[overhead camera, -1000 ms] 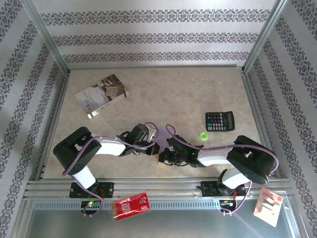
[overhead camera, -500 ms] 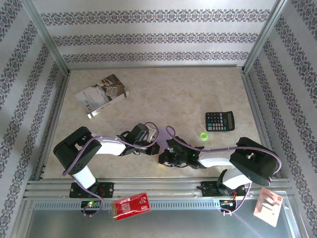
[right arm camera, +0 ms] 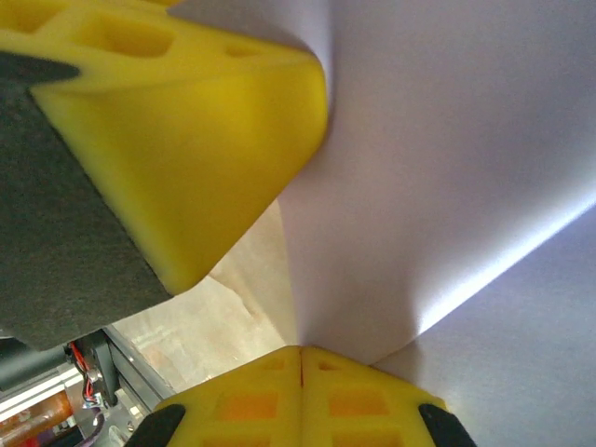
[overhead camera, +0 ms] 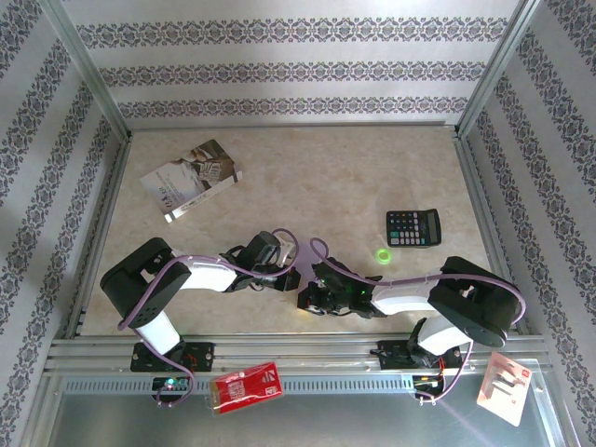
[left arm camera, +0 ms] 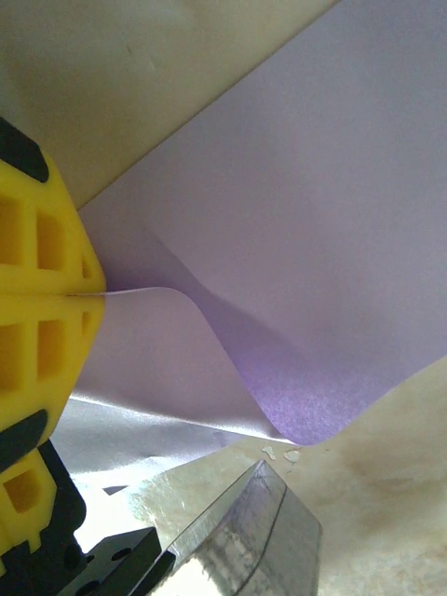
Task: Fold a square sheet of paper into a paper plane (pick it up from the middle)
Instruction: Fold the triangle a second time at the center of the table.
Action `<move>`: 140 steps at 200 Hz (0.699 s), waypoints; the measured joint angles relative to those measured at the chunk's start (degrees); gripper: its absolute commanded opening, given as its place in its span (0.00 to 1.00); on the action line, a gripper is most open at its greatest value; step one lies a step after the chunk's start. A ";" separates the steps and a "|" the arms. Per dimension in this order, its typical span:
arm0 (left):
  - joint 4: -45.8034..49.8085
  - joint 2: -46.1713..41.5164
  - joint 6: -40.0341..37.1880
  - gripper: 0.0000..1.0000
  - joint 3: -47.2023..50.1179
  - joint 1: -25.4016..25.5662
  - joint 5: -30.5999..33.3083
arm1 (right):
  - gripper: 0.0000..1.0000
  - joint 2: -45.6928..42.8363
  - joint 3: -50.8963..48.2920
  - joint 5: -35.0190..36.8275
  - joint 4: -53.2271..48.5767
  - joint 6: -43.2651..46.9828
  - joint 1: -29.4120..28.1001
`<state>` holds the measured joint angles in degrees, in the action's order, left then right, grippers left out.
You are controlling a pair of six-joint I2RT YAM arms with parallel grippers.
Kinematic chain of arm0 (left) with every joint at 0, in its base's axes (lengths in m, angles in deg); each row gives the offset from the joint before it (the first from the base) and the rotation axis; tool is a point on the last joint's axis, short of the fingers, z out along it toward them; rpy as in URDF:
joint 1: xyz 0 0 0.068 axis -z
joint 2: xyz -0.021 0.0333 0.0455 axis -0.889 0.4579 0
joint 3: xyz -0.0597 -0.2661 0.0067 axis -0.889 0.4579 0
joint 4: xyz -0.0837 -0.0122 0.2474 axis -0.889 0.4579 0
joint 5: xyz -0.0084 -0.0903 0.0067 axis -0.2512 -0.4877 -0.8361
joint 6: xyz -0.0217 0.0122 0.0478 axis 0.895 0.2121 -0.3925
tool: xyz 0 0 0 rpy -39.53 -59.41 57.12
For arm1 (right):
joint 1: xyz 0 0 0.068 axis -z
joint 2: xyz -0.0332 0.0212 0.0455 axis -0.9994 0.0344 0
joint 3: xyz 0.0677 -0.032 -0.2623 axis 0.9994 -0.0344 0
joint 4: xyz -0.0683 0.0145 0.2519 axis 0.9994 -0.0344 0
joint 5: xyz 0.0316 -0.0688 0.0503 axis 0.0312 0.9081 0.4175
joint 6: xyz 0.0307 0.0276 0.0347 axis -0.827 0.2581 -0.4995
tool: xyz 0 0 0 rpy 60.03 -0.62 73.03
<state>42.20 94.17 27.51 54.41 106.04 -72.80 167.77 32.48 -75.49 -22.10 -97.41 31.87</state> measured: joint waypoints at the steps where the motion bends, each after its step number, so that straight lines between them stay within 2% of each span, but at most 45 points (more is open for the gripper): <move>1: 0.00 0.00 0.00 0.00 0.00 -0.02 -0.02 | 0.00 -0.02 0.00 0.02 0.00 0.00 0.00; 52: 0.00 0.00 0.00 0.00 0.00 -0.17 -0.04 | 0.00 -2.47 0.07 0.42 -2.64 0.00 0.00; 140: 0.00 0.07 0.00 0.00 0.00 -0.20 -0.20 | 0.00 -0.90 0.11 0.52 -1.90 -0.02 -0.37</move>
<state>42.20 94.24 27.51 54.41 105.84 -73.00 166.88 32.59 -74.96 -24.00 -97.43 31.50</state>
